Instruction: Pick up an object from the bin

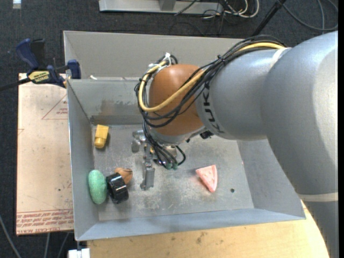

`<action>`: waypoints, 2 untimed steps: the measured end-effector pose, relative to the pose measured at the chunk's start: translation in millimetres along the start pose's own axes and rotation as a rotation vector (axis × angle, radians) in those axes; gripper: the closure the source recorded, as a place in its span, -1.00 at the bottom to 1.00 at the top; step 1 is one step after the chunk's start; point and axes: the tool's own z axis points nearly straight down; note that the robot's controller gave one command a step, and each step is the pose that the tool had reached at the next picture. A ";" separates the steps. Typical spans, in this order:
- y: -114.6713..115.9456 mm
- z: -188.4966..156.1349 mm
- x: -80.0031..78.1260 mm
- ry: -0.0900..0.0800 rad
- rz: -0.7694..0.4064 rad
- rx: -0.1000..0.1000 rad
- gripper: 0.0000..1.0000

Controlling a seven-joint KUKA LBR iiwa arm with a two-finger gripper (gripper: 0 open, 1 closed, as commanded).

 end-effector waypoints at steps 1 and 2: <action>7.0 39.8 12.4 0.007 -0.219 0.000 -1.00; 15.1 50.6 20.6 0.010 -0.295 0.000 -1.00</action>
Offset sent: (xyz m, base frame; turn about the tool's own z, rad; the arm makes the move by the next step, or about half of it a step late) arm -0.0257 0.0235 -0.0523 -0.4213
